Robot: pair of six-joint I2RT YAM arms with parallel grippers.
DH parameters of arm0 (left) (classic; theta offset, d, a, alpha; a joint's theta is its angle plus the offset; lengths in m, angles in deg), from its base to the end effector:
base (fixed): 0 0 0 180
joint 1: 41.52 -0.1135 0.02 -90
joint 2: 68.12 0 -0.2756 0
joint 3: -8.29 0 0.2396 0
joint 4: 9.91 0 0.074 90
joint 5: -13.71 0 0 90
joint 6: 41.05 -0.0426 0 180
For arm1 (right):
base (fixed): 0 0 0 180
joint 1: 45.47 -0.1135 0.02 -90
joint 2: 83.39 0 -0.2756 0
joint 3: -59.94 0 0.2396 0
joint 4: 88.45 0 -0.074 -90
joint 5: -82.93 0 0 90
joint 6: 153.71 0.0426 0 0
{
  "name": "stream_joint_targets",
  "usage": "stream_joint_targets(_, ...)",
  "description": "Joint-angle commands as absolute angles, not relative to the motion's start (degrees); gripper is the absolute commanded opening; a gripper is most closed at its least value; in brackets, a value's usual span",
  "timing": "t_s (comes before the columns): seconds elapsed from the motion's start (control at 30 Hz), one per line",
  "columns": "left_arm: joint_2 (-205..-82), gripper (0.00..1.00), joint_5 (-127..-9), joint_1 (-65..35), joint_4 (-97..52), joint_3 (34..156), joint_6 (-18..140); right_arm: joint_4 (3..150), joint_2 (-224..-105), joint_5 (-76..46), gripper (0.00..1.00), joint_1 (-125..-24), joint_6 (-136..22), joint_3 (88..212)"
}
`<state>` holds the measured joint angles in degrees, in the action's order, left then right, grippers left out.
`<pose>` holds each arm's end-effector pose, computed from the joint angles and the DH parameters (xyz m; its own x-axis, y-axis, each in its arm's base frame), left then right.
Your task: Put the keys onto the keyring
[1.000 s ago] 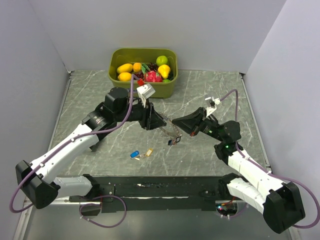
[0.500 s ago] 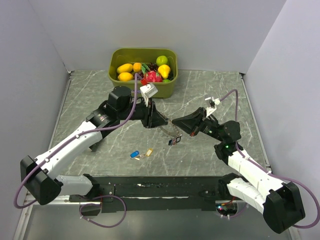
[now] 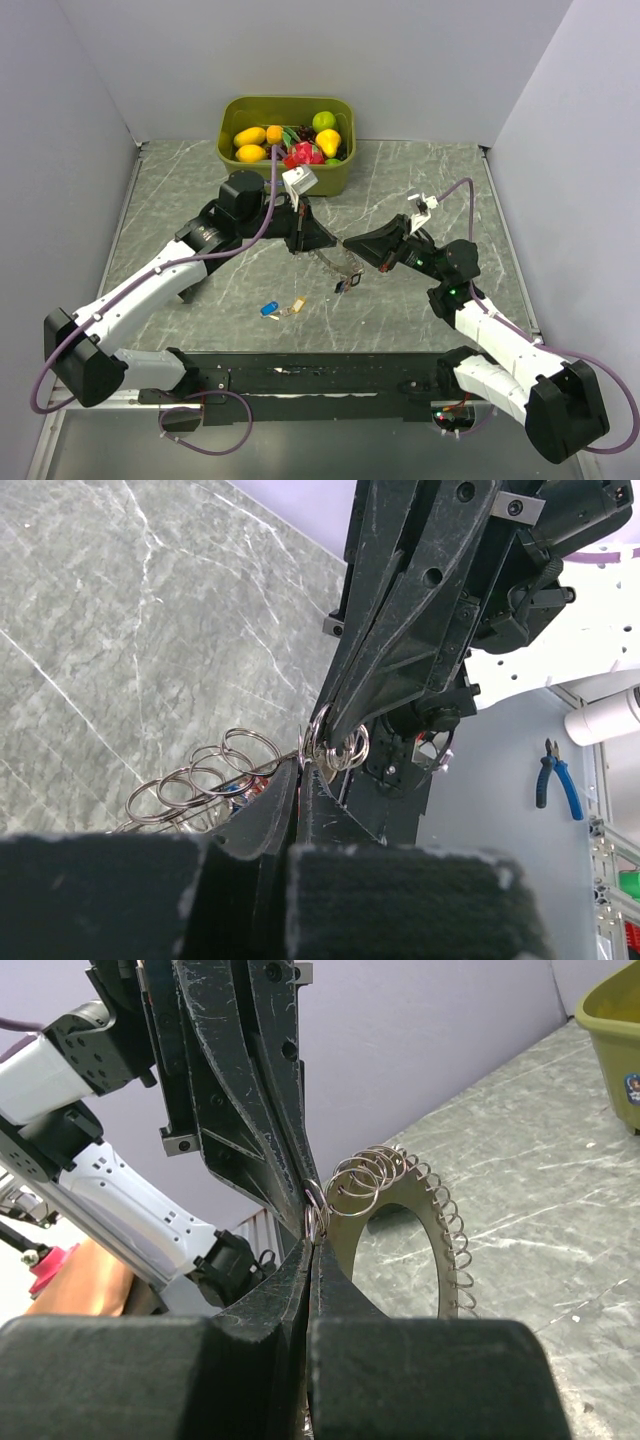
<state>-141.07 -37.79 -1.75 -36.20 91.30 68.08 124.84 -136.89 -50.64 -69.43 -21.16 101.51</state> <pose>0.1968 -0.1983 0.3888 -0.5176 0.0971 -0.8501 0.8366 0.2657 -0.4790 0.1600 0.1032 0.3237 -0.3504 0.3804 -0.8558 -0.8740 0.1957 0.4448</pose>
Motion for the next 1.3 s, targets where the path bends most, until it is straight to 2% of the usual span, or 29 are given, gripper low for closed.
stream_joint_targets(0.0,-138.5,0.01,-40.1,-1.9,-34.6,92.8,66.3,128.7,-135.7,-50.6,0.0,-69.5,-21.5,103.4)
stream_joint_targets(0.37,-134.5,0.01,-42.9,-1.9,-31.6,88.9,64.7,129.7,-135.7,-51.2,0.0,-69.6,-21.4,103.0)
stream_joint_targets(0.6,-134.6,0.38,-43.2,-2.1,-31.2,88.8,65.9,130.0,-135.8,-51.5,0.0,-69.5,-21.2,103.1)
stream_joint_targets(0.87,-136.5,0.47,-41.3,-2.1,-31.7,89.5,66.6,129.9,-135.3,-51.5,0.0,-69.5,-21.2,102.8)
stream_joint_targets(1.03,-136.0,0.61,-42.6,-2.3,-33.3,90.4,66.7,130.0,-135.1,-51.5,0.0,-69.5,-21.3,102.7)
stream_joint_targets(1.17,-135.2,0.61,-41.8,-3.3,-33.3,90.1,67.6,130.2,-135.2,-51.5,0.0,-69.5,-21.1,102.7)
stream_joint_targets(1.27,-135.6,0.52,-39.1,-3.8,-32.8,89.8,68.3,130.6,-135.5,-51.6,0.0,-69.6,-21.0,102.7)
